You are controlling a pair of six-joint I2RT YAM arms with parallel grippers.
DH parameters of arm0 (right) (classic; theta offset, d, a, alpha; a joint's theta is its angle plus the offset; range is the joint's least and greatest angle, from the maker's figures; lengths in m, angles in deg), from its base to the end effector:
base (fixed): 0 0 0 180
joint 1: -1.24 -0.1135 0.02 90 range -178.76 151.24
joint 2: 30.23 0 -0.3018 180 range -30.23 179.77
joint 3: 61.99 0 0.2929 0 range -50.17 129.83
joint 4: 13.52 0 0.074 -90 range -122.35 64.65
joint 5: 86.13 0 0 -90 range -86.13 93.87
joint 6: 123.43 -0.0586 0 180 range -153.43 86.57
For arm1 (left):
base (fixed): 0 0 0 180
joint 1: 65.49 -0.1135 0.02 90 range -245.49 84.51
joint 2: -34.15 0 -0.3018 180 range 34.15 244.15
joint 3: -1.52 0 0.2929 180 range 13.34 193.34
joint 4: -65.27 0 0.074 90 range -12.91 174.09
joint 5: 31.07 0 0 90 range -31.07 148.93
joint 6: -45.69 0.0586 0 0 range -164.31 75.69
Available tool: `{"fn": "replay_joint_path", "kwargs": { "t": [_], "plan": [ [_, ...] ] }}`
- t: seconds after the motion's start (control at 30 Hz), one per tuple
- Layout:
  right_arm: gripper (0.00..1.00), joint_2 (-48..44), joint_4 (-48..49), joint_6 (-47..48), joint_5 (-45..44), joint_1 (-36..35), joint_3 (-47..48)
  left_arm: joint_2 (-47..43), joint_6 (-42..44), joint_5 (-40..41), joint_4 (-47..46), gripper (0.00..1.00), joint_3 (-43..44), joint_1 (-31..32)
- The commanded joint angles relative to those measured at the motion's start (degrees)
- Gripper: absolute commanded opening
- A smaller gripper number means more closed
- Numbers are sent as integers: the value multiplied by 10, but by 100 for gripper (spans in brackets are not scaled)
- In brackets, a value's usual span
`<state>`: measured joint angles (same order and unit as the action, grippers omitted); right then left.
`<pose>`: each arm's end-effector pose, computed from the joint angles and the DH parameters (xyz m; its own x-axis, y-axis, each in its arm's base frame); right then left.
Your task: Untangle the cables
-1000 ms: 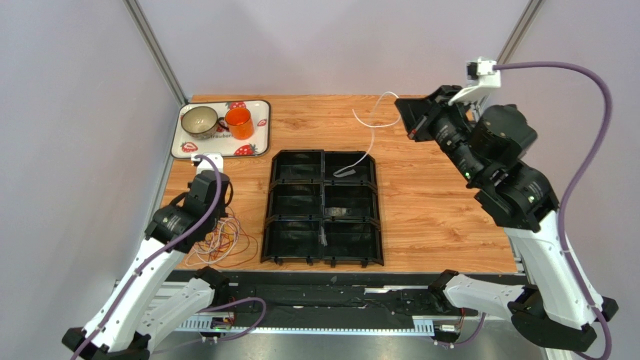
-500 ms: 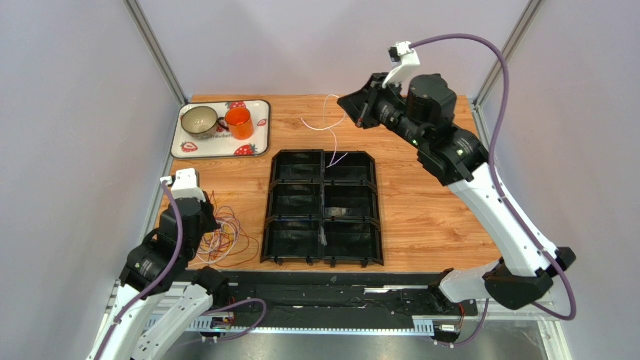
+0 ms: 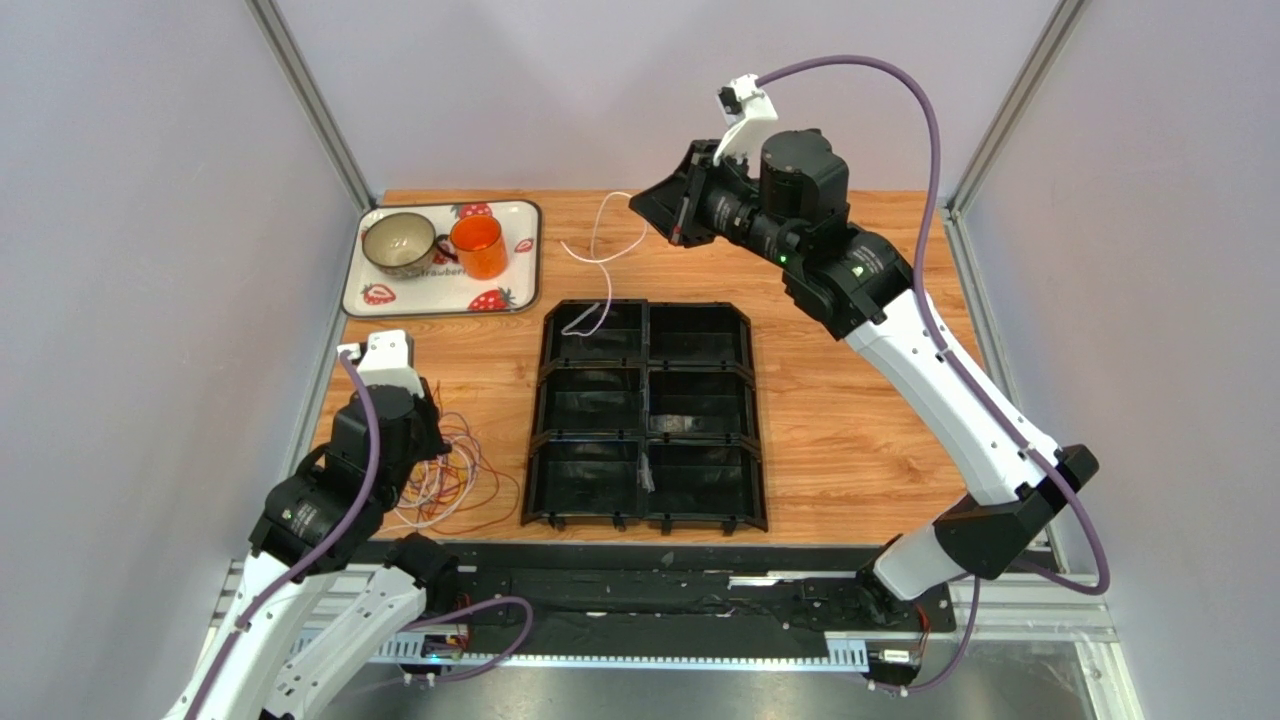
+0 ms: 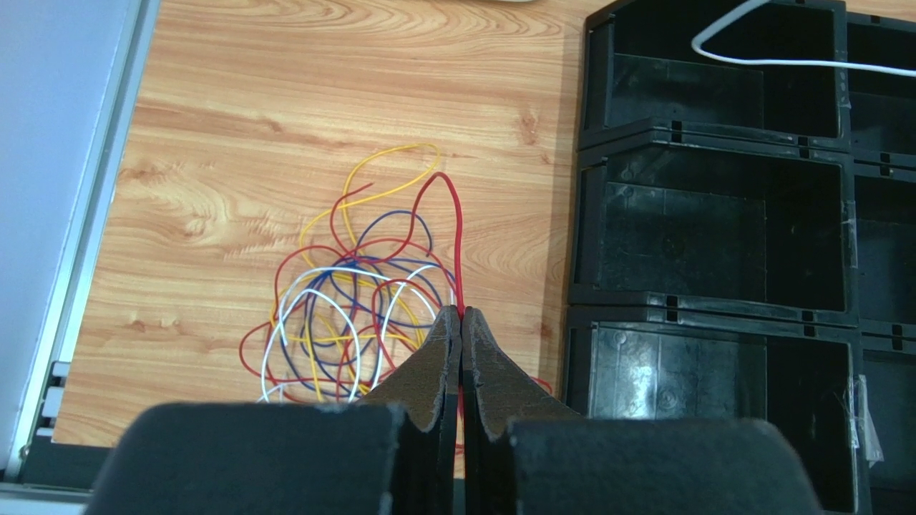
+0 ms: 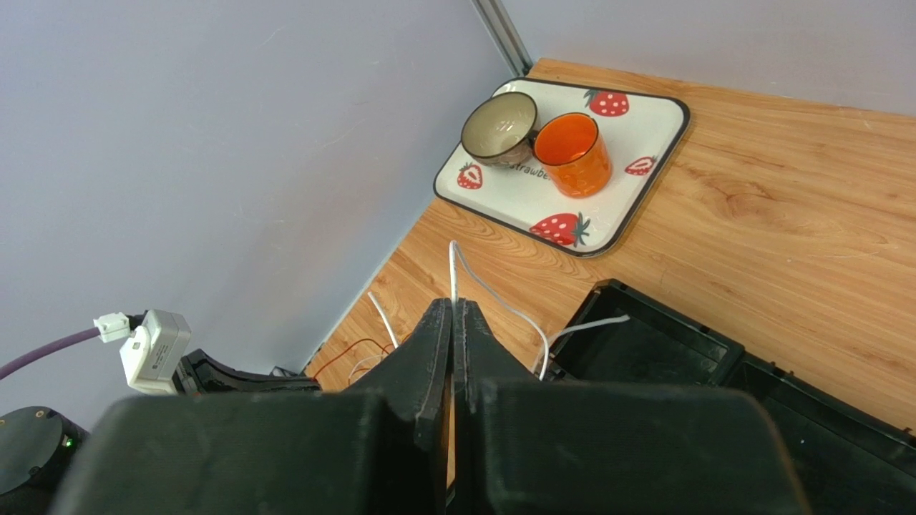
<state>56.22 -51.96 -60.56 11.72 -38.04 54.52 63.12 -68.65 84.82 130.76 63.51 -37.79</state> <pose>0.2933 0.2502 0.5422 -0.4341 0.2285 -0.8714 -0.5998 0.6484 0.4689 0.1079 -0.0278 0.3513 -0.4710 -0.1715 -0.8653 -0.1121 0.9846 -0.1341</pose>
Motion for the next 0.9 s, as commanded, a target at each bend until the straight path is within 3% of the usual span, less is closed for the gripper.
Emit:
{"fn": "replay_joint_path", "kwargs": {
  "t": [0.0,0.53,0.73,0.87],
  "plan": [
    [0,26,38,-13,25,0,19,-3,1,-5,-23,0,1,-1],
    [0,156,-11,51,45,11,59,6,-4,1,-18,0,3,-2],
    [0,200,3,65,114,14,73,8,-4,1,-18,0,3,-2],
    [0,220,2,74,109,15,48,9,-4,2,-18,0,4,-2]
  ]
}}
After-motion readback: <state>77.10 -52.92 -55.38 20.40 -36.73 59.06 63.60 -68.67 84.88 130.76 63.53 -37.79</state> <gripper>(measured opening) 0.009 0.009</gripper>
